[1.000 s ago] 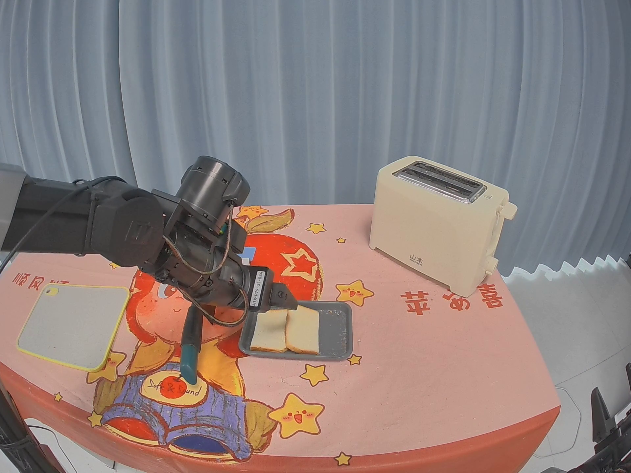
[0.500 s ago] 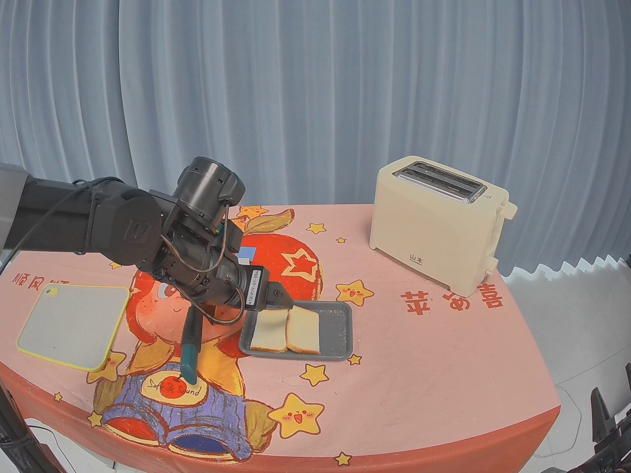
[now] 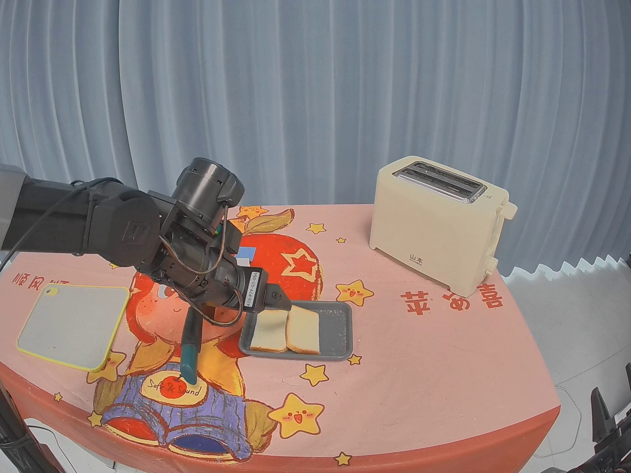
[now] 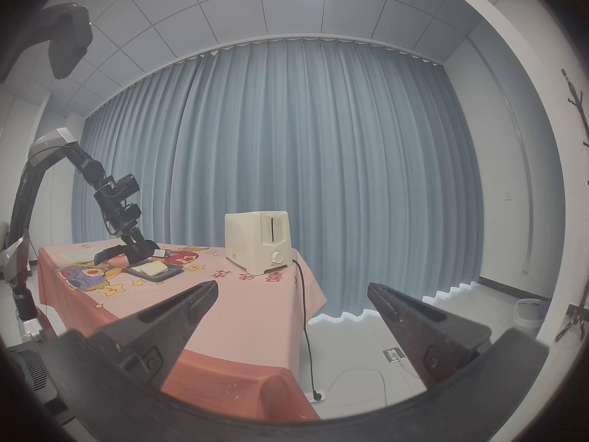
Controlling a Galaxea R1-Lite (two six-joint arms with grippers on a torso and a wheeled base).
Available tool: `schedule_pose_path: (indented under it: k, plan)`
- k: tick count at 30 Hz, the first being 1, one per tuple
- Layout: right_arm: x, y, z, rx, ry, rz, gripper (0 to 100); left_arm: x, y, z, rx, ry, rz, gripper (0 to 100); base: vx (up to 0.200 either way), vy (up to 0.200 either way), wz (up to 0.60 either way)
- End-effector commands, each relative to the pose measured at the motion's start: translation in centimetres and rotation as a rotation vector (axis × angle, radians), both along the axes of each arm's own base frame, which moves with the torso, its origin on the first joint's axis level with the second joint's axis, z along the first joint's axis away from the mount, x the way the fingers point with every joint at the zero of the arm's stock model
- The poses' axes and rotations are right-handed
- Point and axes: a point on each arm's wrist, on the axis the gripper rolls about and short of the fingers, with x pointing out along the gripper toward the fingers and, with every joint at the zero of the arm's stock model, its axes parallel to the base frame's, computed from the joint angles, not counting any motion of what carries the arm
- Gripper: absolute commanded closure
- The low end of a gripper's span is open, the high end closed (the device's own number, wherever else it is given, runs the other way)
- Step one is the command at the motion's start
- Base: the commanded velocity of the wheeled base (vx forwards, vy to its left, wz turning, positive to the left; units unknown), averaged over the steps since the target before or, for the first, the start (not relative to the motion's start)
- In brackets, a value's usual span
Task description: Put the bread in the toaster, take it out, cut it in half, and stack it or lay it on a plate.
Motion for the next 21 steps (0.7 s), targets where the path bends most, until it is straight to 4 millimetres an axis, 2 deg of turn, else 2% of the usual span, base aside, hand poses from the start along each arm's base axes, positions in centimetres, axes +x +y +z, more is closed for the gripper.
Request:
schedule_pose_path:
  k: [1, 10, 21]
  plan:
    - [0.0, 0.0, -0.5, 0.0, 0.0, 0.001, 0, -0.3, 0.2, -0.4, 0.025, 0.002, -0.005, 0, 0.0, 0.0, 0.0]
    - [0.0, 0.0, -0.5, 0.0, 0.0, 0.001, 0, -1.3, 0.1, 0.2, 0.101, -0.053, 0.033, 0, 0.0, 0.0, 0.0]
    - [0.0, 0.0, -0.5, 0.0, 0.0, 0.001, 0, -1.5, -0.6, -0.4, 0.078, -0.115, 0.021, 0, 0.0, 0.0, 0.0]
